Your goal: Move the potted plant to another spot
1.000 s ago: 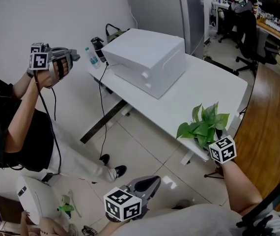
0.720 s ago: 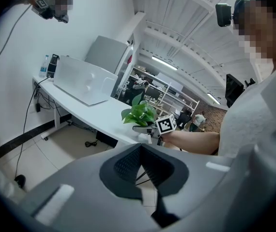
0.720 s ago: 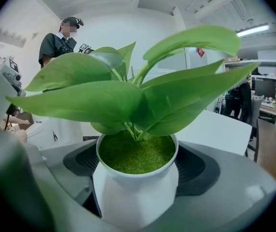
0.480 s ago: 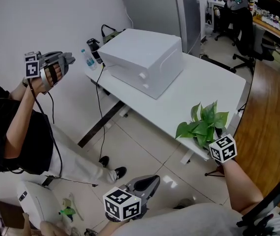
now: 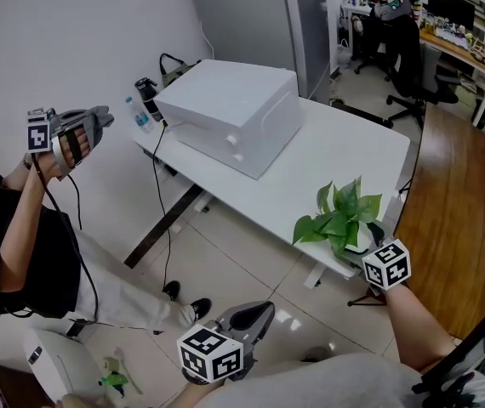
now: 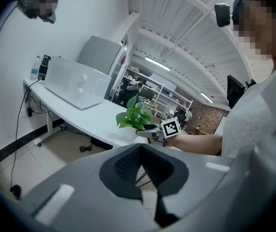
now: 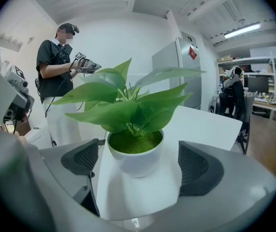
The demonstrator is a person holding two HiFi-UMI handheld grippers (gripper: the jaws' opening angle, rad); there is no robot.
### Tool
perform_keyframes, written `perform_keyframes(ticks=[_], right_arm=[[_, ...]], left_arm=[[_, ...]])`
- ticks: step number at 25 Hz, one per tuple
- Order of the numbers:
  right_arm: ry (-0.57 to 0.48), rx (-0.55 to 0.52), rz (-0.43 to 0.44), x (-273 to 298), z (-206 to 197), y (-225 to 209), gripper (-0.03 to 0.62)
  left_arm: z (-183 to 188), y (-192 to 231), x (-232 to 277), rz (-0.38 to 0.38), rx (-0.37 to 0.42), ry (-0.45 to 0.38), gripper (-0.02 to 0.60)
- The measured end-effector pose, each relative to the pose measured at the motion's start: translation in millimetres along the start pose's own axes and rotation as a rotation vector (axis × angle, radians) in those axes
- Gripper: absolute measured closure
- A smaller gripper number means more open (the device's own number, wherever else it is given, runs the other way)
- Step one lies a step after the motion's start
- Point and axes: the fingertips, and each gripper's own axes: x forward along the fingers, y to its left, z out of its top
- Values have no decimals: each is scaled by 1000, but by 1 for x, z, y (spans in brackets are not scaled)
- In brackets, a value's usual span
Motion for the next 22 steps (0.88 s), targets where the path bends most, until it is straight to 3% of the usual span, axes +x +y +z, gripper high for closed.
perform_keyframes(ticks=[3, 9, 13, 22], right_arm=[[-44, 57, -21, -24, 6, -3, 142], [-156, 68, -16, -102, 35, 10, 467], [-206, 86, -19, -163, 43, 24, 579], [-272, 170, -57, -317, 14, 88, 588]], left_arm=[[7, 4, 11, -21, 9, -23, 584], [13, -23, 56, -144, 33, -4, 584], [12, -65, 86, -255, 61, 10, 584], [-25, -201, 92, -463, 144, 61, 584]])
